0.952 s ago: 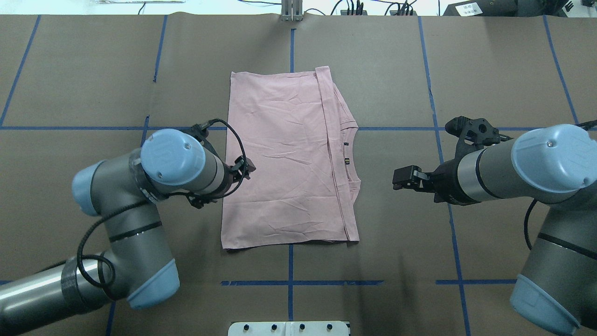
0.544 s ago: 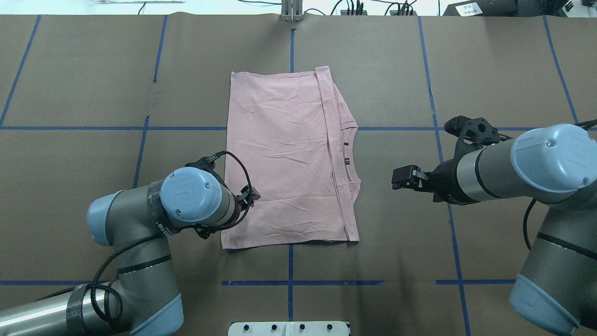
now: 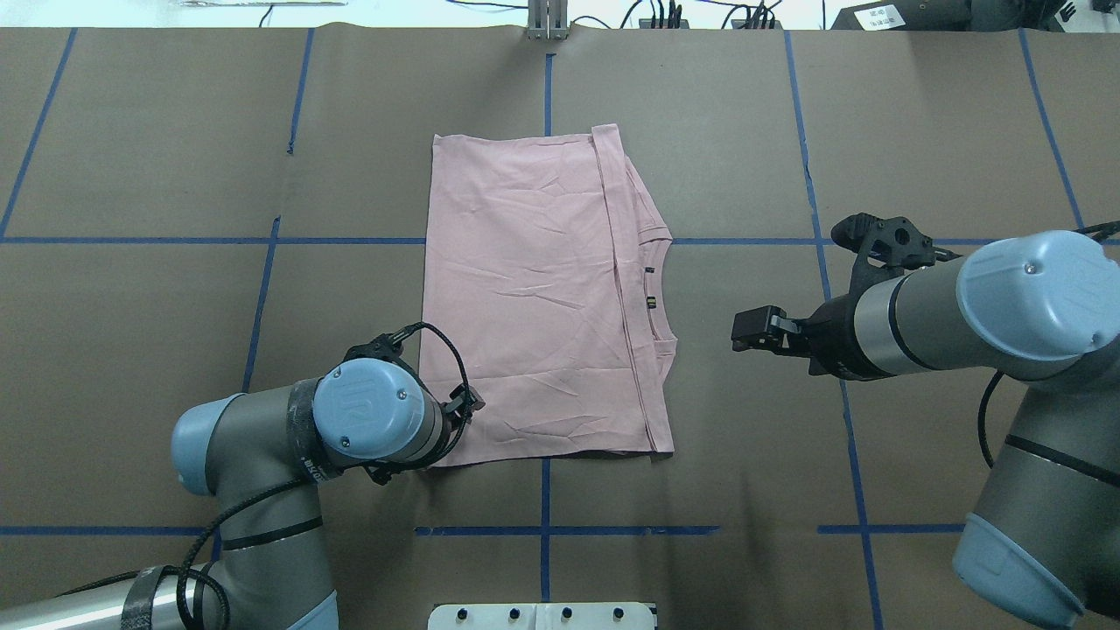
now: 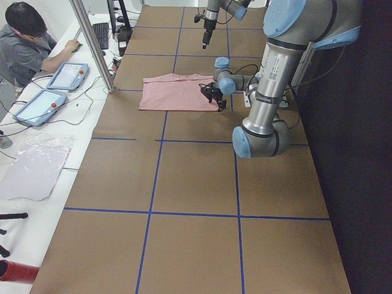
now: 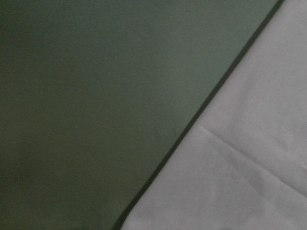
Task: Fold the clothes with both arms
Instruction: 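Release the shirt and move the left gripper to its near corner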
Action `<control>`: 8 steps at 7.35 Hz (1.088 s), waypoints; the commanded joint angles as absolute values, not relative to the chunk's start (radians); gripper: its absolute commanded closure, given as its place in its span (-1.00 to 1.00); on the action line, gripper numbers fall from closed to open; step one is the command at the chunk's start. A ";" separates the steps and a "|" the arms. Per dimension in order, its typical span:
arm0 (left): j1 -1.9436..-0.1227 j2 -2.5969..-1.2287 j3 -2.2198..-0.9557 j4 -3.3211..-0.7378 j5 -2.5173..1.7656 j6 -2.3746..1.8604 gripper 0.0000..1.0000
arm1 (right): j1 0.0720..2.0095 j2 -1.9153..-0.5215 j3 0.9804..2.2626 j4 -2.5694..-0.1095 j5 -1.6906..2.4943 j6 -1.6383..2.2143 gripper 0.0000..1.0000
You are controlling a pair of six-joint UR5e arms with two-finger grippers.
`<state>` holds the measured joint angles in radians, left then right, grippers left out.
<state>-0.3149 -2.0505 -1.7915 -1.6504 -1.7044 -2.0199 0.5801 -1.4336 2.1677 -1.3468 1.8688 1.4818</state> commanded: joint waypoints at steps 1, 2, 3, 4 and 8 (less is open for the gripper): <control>-0.314 -2.048 -1.804 -1.651 -1.706 -2.019 -0.82 | 0.581 -1.433 2.168 -1.347 1.868 1.482 -1.00; -0.311 -2.048 -1.805 -1.651 -1.706 -2.020 -0.80 | 0.583 -1.434 2.168 -1.347 1.870 1.482 -1.00; -0.304 -2.049 -1.809 -1.649 -1.706 -2.020 -0.71 | 0.583 -1.434 2.166 -1.347 1.868 1.482 -1.00; -0.301 -2.049 -1.809 -1.651 -1.707 -2.020 -0.57 | 0.583 -1.433 2.166 -1.347 1.868 1.482 -1.00; -0.266 -2.048 -1.853 -1.600 -1.703 -2.032 1.00 | 0.583 -1.433 2.168 -1.347 1.870 1.482 -1.00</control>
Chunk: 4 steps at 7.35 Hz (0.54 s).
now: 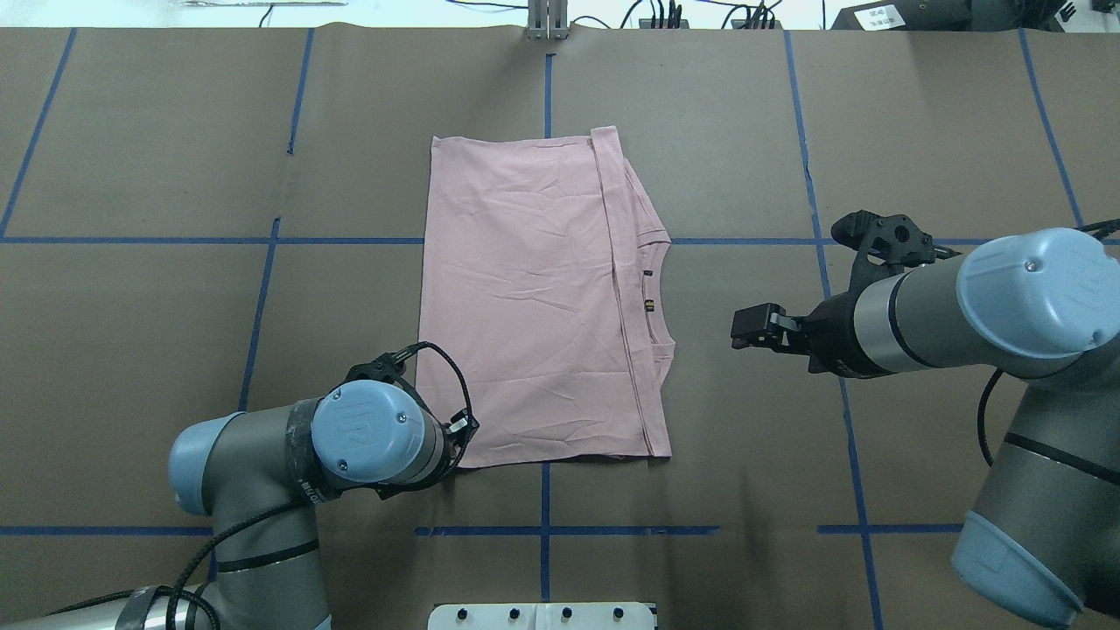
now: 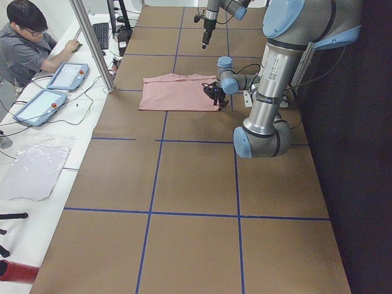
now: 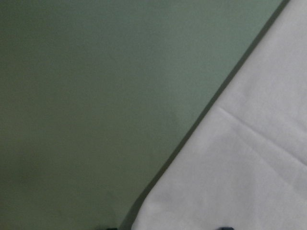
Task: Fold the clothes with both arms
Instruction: 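Move the right gripper to the shirt's other near corner beside the left gripper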
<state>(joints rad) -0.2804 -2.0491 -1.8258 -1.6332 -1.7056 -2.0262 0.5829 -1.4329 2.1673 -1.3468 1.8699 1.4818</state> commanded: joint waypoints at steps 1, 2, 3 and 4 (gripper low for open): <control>-0.267 -2.046 -1.899 -1.568 -1.706 -2.031 1.00 | 0.583 -1.433 2.168 -1.347 1.870 1.482 -1.00; -0.265 -2.046 -1.917 -1.543 -1.710 -2.028 1.00 | 0.583 -1.433 2.166 -1.347 1.870 1.482 -1.00; -0.264 -2.048 -1.927 -1.536 -1.713 -2.025 1.00 | 0.581 -1.433 2.164 -1.348 1.871 1.482 -1.00; -0.261 -2.049 -1.924 -1.536 -1.713 -2.014 1.00 | 0.571 -1.422 2.143 -1.354 1.871 1.488 -1.00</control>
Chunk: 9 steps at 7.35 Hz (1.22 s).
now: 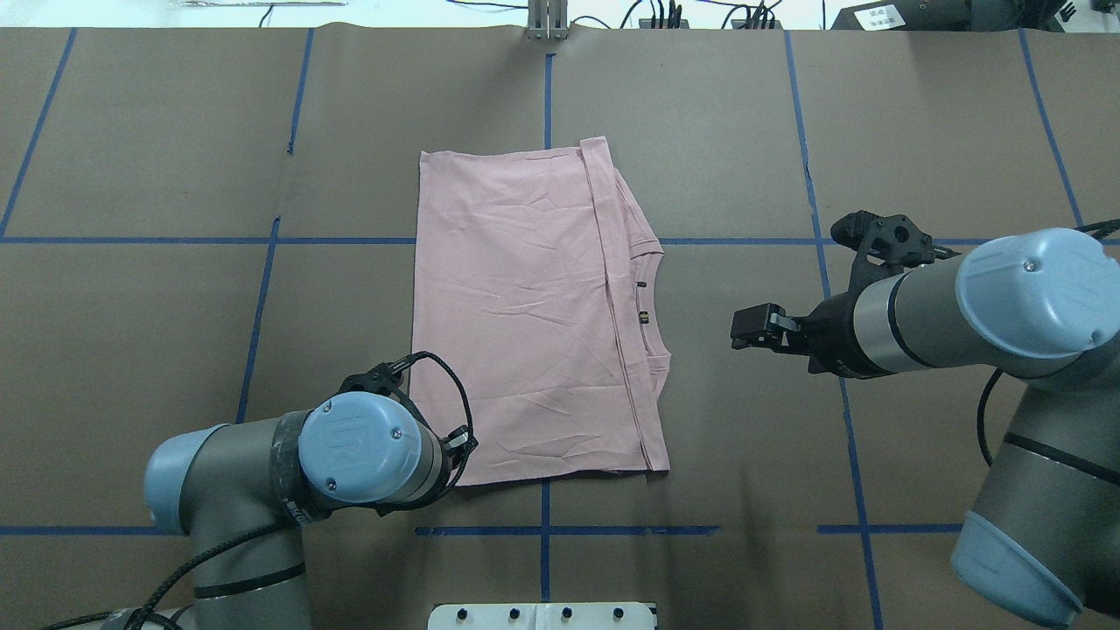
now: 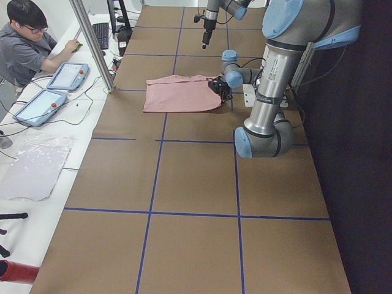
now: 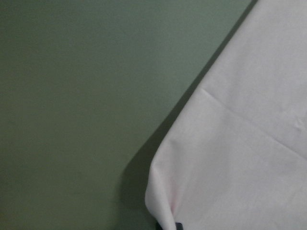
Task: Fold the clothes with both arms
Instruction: 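Move the right gripper to the shirt's other near corner beside the left gripper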
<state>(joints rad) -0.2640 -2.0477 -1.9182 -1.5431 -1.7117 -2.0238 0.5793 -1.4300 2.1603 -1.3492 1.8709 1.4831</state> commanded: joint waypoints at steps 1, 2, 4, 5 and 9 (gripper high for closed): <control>-0.262 -2.052 -1.924 -1.537 -1.712 -2.013 1.00 | 0.548 -1.357 2.075 -1.365 1.870 1.505 -1.00; -0.264 -2.052 -1.922 -1.537 -1.710 -2.013 1.00 | 0.499 -1.273 2.030 -1.440 1.868 1.582 -1.00; -0.267 -2.056 -1.922 -1.539 -1.710 -2.011 1.00 | 0.447 -1.162 1.972 -1.561 1.855 1.638 -1.00; -0.270 -2.056 -1.924 -1.542 -1.710 -2.011 1.00 | 0.414 -1.116 1.915 -1.563 1.823 1.693 -1.00; -0.270 -2.057 -1.922 -1.543 -1.712 -1.959 1.00 | 0.344 -1.094 1.827 -1.563 1.767 1.755 -1.00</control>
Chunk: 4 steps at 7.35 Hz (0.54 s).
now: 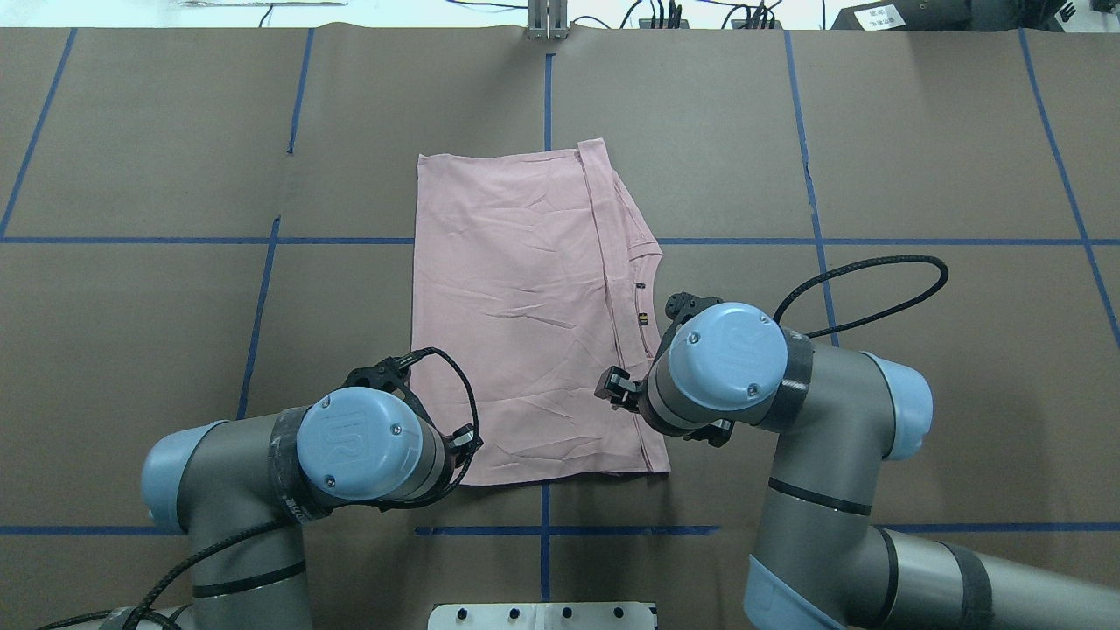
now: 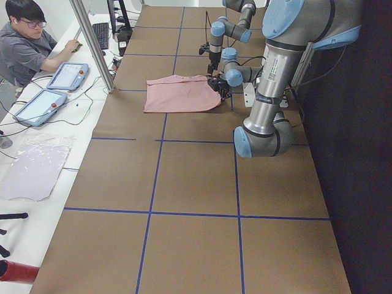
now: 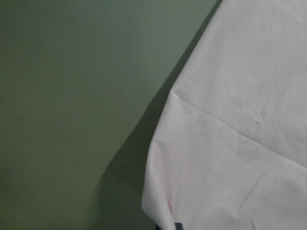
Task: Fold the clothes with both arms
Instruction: 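Move the right gripper to the shirt's other near corner beside the left gripper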
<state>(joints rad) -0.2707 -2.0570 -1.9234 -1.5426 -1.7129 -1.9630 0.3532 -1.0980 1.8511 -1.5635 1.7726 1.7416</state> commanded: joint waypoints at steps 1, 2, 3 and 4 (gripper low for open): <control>-0.270 -2.059 -1.922 -1.543 -1.713 -1.959 1.00 | 0.344 -1.056 1.775 -1.563 1.764 1.755 -1.00; -0.270 -2.059 -1.924 -1.543 -1.713 -1.959 1.00 | 0.344 -1.036 1.741 -1.562 1.764 1.755 -1.00; -0.270 -2.059 -1.922 -1.543 -1.712 -1.959 1.00 | 0.342 -1.035 1.740 -1.563 1.766 1.761 -1.00; -0.270 -2.059 -1.922 -1.543 -1.712 -1.959 1.00 | 0.331 -1.037 1.741 -1.565 1.766 1.764 -1.00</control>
